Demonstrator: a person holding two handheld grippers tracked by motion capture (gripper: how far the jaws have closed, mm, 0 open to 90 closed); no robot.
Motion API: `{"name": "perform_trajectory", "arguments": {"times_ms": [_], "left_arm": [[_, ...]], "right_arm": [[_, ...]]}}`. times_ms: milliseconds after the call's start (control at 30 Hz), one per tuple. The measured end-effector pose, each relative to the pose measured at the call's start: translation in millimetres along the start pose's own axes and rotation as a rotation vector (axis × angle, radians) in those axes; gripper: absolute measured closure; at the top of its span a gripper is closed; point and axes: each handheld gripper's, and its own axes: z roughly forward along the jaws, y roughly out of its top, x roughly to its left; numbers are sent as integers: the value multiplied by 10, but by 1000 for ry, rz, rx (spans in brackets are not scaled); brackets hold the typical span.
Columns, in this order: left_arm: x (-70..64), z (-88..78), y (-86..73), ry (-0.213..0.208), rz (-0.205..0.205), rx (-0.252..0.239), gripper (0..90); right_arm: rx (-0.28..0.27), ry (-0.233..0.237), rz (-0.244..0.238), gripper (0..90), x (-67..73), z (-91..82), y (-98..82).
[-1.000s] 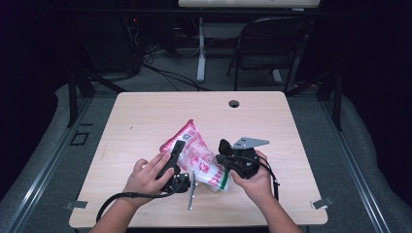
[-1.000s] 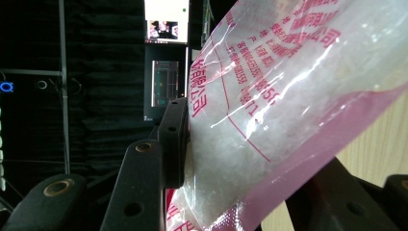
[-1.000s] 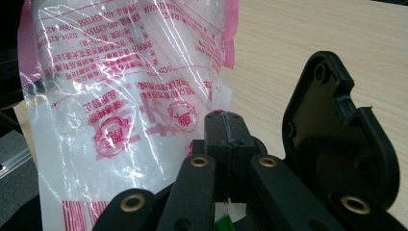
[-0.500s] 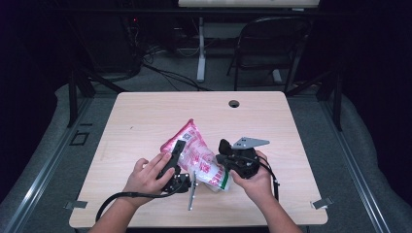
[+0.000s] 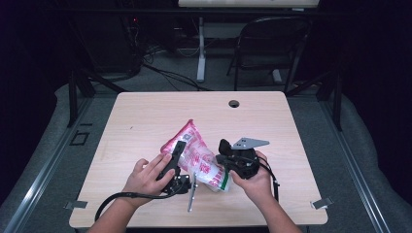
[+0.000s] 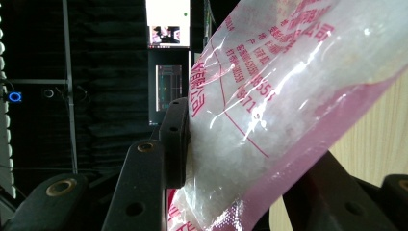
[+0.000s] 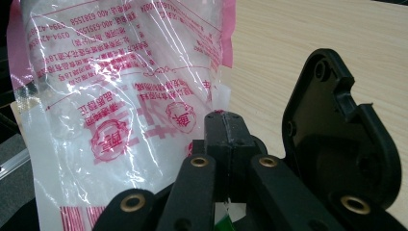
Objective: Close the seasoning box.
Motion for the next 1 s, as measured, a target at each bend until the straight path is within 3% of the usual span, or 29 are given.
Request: {"name": "perform_trajectory", "arguments": {"times_ms": [467,1000], "left_arm": [[-13,-11,12,28,32,-7,634],[-18,-13,30,30,43,-9,636]], "right_arm": [[0,2,-2,900,0,-1,-15],[4,-4,2,900,-12,-2,-23]]}}
